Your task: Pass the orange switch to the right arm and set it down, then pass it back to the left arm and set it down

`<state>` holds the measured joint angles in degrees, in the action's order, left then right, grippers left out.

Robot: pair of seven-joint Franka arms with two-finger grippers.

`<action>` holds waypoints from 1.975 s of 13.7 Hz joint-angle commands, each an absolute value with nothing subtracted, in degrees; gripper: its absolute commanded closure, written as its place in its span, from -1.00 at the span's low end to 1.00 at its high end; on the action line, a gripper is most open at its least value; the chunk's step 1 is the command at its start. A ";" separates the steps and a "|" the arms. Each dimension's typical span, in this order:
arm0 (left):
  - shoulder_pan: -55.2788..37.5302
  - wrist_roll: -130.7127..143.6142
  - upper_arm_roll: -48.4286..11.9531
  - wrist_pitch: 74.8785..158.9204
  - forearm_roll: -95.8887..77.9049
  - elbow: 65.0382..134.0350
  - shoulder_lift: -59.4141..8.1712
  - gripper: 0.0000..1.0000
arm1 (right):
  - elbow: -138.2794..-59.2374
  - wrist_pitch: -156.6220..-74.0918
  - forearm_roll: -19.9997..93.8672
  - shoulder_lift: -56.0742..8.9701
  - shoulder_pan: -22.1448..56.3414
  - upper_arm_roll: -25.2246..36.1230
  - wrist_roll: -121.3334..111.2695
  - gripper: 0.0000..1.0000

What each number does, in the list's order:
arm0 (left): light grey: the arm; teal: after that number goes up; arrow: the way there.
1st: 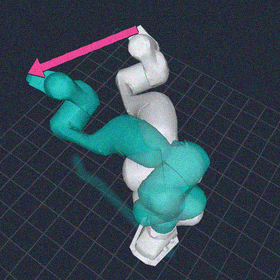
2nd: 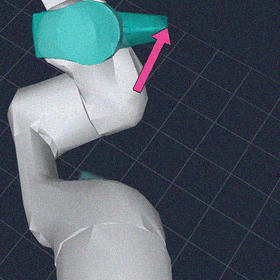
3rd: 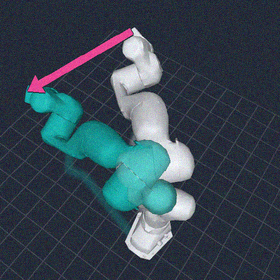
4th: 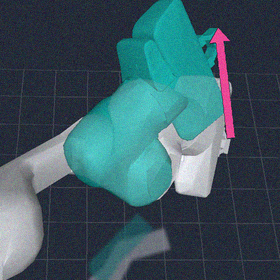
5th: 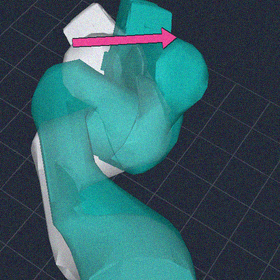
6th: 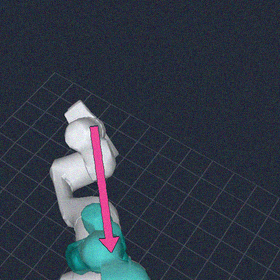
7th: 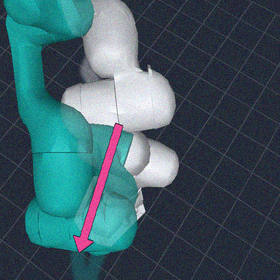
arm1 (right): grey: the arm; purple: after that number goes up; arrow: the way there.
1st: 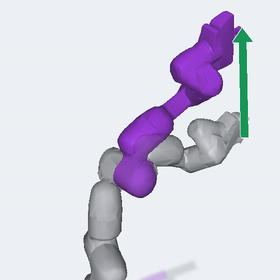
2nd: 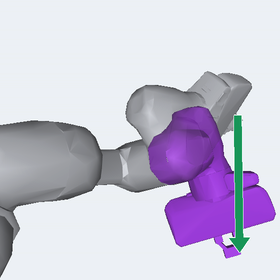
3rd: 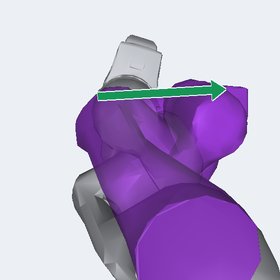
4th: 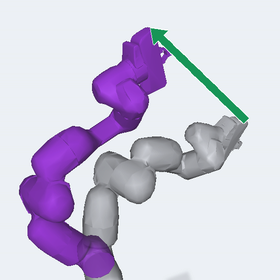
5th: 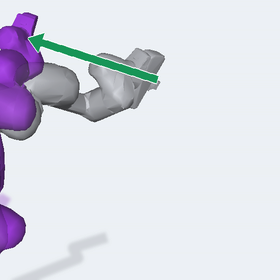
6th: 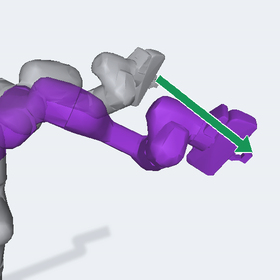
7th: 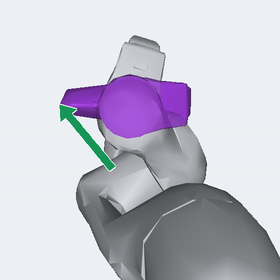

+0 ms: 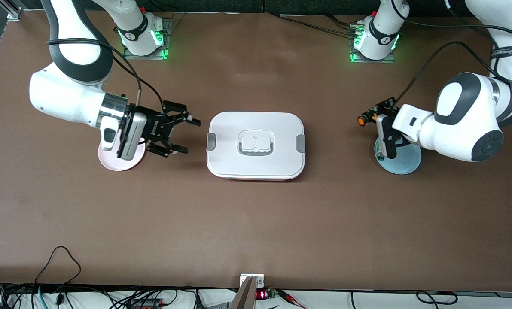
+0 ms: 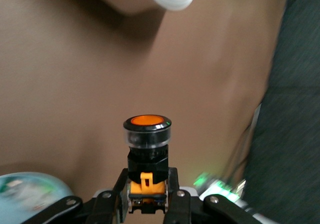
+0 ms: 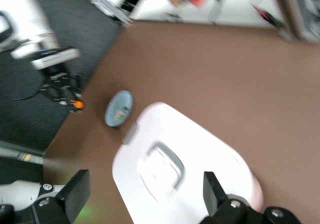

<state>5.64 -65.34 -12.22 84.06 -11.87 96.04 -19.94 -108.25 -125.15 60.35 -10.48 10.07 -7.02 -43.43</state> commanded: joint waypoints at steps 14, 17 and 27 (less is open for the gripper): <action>17.40 -91.67 -12.66 130.31 10.46 121.53 -19.86 1.00 | -94.94 -94.13 -3.43 -6.24 4.77 -3.25 4.04 -1.00; 18.37 -91.49 -12.66 134.55 10.46 124.01 -20.21 1.00 | -92.82 -94.57 -2.90 -6.50 -2.01 -3.25 3.52 -1.00; 20.74 -90.88 -12.48 140.54 11.69 126.04 -23.64 1.00 | -100.71 -96.33 -4.31 1.49 -1.14 2.29 1.68 -1.00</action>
